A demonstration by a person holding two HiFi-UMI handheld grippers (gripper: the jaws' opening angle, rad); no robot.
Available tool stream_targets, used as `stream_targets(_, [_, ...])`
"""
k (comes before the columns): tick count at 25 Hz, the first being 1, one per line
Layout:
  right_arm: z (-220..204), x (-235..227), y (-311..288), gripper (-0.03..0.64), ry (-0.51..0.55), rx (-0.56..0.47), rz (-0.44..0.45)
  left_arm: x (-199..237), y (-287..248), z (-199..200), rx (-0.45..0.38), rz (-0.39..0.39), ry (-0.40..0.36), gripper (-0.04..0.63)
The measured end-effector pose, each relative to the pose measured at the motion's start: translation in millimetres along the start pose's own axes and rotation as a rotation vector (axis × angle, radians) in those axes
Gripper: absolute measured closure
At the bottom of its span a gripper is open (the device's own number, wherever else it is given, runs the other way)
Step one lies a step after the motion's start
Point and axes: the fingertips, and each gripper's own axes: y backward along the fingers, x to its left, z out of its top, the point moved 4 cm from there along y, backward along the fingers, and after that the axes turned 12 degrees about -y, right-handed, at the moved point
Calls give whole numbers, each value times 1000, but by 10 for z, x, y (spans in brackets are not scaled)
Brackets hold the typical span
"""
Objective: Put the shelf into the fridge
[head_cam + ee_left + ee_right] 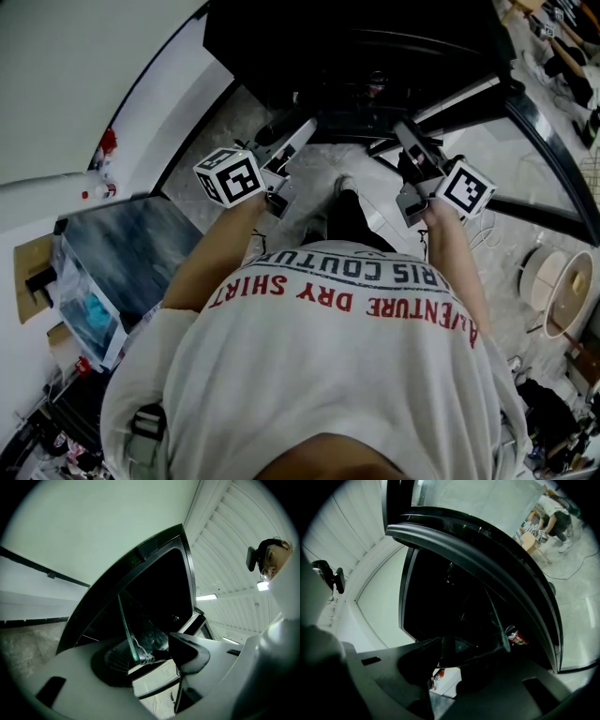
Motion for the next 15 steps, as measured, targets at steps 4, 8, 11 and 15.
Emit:
stream_targets(4, [9,2,-3,517,-6,2,0,-20,56,-23,-15,-7,16,351])
stream_targets(8, [2,-7,-7,520,-19,-1,-7,-13,112,-74,-13,-6,30,347])
stream_targets(11, [-1,-25,-4,523,-28,-3,-7,-17,135,-118,-27,-1,38,346])
stream_targets(15, [15,-17,-8,523,-25,-5,-1,-98,153,-181,-16,-20,-1,347])
